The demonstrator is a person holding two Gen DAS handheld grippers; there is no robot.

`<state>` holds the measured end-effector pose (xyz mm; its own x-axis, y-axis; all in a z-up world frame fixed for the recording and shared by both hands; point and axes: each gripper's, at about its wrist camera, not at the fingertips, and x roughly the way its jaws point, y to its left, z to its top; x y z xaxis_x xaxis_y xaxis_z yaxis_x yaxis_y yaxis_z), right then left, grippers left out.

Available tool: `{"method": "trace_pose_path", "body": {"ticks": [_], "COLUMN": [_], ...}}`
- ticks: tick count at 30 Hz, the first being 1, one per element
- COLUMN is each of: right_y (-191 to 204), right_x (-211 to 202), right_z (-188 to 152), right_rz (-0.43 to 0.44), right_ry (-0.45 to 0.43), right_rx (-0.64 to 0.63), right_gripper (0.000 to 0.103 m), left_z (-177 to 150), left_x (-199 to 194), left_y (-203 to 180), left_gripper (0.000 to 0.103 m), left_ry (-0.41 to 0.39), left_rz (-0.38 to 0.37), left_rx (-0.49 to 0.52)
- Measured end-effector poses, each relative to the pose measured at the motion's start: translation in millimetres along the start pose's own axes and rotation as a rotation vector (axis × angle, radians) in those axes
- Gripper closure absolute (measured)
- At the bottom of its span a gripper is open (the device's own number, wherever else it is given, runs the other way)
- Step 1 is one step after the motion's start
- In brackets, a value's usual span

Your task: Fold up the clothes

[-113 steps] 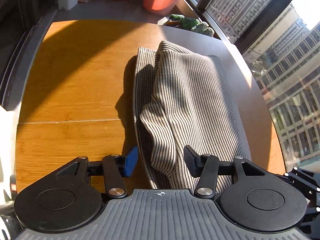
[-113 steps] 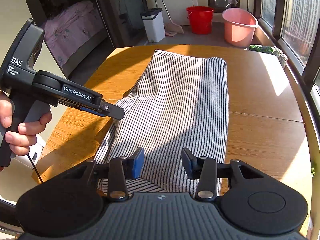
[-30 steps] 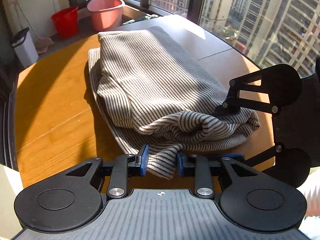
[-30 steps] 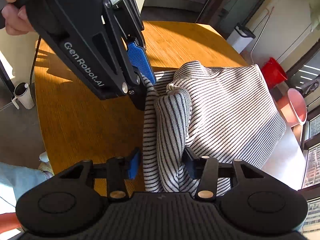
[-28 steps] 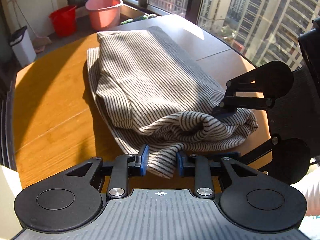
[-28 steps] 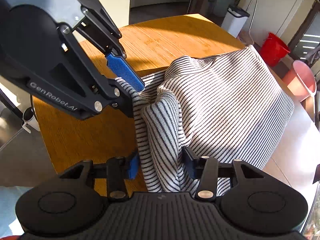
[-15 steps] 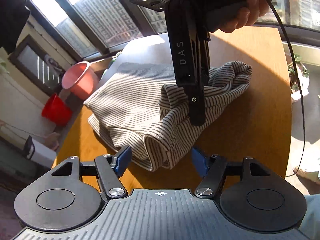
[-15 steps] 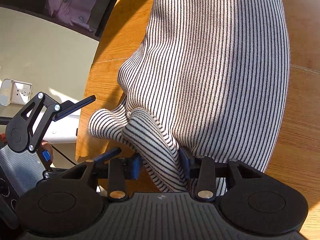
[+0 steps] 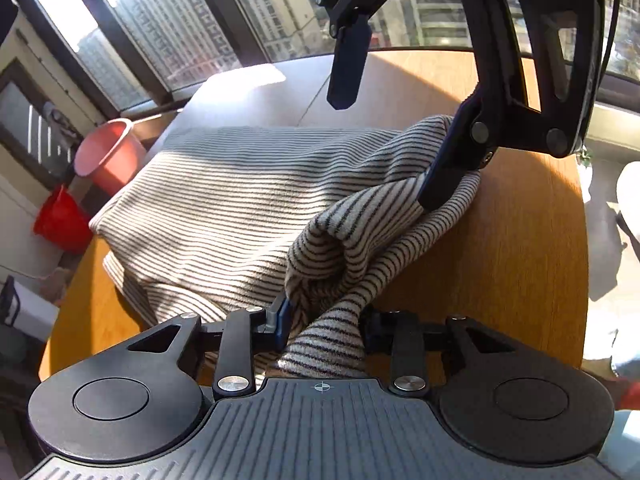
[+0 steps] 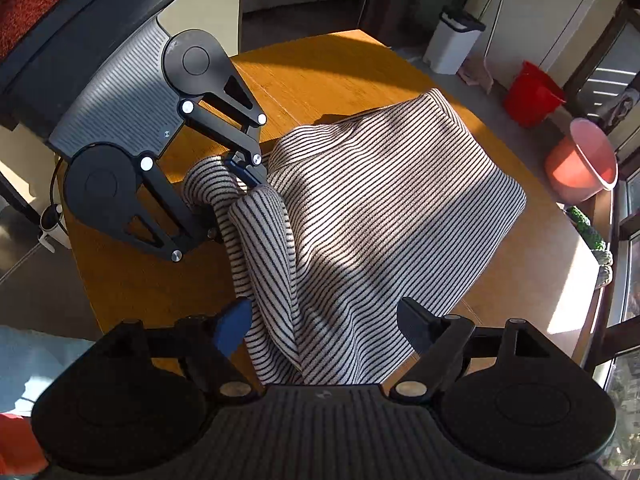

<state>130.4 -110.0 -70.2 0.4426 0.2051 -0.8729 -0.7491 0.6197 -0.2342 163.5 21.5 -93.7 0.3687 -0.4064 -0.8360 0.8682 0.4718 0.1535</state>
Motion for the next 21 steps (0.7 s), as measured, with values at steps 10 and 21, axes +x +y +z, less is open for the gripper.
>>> {"method": "trace_pose_path", "body": {"ticks": [10,21], "right_y": [27.9,16.4], "right_x": [50.6,61.2], "right_z": [-9.0,1.6], "right_rz": [-0.241,-0.17], "right_ry": [-0.025,0.008], "right_rx": [-0.197,-0.204], "right_gripper": [0.027,0.07], "left_z": [14.3,12.2], "left_x": [6.8,-9.7], "left_y": [51.7,47.8], "left_gripper": [0.068,0.063], "left_ry": [0.079,0.086], "left_rz": [-0.142,-0.149], "left_rx": [-0.498,-0.538]}}
